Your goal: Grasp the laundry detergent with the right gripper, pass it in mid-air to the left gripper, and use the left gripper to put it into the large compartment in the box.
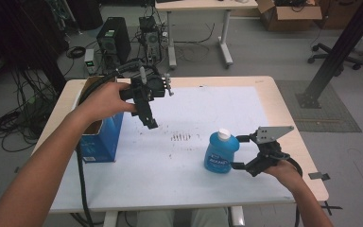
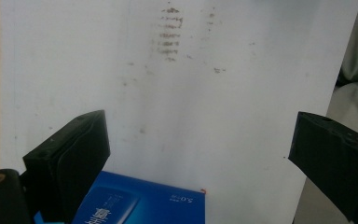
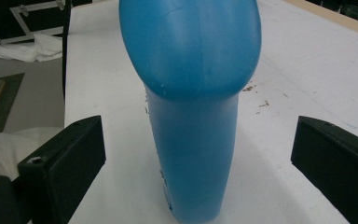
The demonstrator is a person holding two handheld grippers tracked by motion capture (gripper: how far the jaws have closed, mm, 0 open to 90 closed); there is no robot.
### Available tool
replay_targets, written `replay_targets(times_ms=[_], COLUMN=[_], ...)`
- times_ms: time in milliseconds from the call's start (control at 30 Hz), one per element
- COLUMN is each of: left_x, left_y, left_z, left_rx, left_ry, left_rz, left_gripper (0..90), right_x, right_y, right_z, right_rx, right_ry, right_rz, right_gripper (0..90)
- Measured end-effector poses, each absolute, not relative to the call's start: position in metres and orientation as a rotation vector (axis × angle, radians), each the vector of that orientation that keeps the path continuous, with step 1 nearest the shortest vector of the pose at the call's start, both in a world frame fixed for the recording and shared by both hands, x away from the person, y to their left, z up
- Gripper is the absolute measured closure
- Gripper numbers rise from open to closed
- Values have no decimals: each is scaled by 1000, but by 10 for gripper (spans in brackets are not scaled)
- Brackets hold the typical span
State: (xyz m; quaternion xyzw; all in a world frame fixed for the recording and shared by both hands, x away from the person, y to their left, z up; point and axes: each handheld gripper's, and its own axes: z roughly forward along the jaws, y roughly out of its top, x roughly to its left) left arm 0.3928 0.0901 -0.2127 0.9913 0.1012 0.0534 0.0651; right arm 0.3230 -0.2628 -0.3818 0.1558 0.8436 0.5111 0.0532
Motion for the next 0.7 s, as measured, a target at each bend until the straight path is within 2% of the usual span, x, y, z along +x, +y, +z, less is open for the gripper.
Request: replay_targets(times_ms=[700], left_x=[393], left_y=[91], left_z=[-213], left_rx=[2989], left_ry=[312], left_rz=[160], left_gripper=[53], right_x=[324], right_y=[-254], right_z=[-393], right_rx=[473], right_ry=[2538], right_rz=[1616], right_gripper=[28])
